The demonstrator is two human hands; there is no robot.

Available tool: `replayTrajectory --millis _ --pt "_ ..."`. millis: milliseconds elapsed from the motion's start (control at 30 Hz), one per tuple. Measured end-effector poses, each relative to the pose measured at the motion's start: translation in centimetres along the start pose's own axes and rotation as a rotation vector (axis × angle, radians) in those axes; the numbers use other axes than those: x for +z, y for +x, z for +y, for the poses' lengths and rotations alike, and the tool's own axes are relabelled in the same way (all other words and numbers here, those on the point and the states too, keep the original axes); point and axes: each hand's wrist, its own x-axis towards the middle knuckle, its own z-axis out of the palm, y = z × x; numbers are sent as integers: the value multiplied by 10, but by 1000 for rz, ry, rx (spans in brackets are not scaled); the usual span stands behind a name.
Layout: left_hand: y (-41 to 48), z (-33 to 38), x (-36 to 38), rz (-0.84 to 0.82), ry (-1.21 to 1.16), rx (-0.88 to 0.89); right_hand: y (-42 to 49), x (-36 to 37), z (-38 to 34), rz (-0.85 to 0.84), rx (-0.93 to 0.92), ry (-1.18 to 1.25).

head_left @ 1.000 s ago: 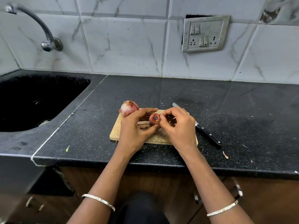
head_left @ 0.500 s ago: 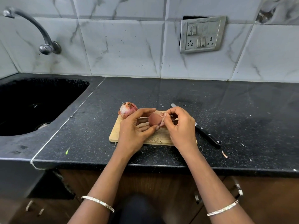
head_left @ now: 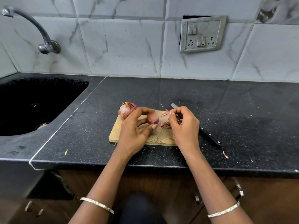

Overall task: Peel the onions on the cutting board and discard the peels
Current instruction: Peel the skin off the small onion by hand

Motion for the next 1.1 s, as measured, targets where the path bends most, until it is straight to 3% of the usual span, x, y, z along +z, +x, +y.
replayTrajectory --millis 267,367,567,833,1100 --pt "0 -4 0 6 29 3 1 -5 -2 67 42 50" --pt "0 -4 0 8 22 -9 0 -7 -7 0 82 98" --pt "0 -6 0 15 20 6 -5 -6 -12 -190 -13 80" --pt "1 -8 1 -21 -31 -35 -3 0 -3 -178 -117 8" --pt "1 -8 1 -42 -57 -27 -3 -5 -8 -116 -89 1"
